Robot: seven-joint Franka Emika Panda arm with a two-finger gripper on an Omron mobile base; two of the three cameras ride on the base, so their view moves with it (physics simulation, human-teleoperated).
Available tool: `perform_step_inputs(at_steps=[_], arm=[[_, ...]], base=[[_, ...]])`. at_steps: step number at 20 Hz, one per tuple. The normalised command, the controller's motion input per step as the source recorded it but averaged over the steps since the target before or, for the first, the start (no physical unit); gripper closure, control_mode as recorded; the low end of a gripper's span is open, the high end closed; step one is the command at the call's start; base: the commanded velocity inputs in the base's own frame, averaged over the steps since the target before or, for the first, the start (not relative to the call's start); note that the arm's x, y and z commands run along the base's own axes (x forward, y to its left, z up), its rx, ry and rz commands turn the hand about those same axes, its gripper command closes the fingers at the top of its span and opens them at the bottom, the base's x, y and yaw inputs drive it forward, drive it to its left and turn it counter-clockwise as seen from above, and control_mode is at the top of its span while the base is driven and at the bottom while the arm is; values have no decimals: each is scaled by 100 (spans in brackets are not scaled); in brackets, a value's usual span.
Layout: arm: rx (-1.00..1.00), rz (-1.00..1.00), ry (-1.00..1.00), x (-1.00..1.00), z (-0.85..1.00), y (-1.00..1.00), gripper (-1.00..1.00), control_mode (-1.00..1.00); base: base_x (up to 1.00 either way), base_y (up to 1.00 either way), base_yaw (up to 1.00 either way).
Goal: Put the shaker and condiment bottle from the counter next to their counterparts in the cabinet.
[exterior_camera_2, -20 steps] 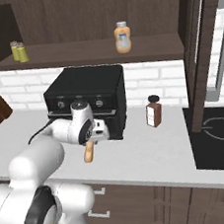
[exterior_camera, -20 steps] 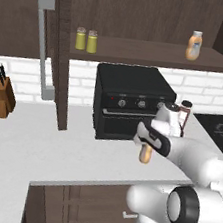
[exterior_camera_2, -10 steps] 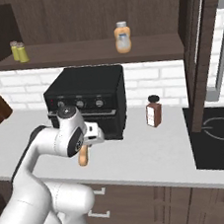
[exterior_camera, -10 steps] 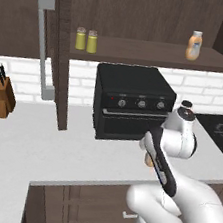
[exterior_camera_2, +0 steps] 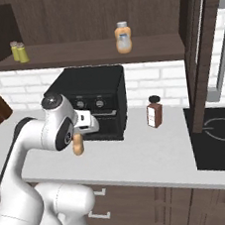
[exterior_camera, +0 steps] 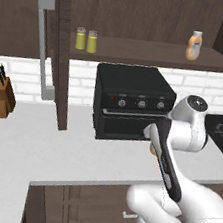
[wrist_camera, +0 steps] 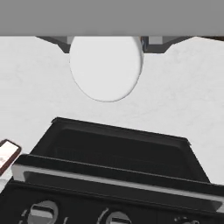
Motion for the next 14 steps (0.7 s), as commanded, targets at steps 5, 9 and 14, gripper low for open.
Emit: perform_step_inputs(at_steps=[5,9,14], arm=[[0,-4,0,-6,90,-1,100,-100],[8,-6,0,0,84,-12,100,-100],[6,-6,0,-1,77,-7,100,-100]], base=[[0,0,0],[0,0,0],[0,0,0]])
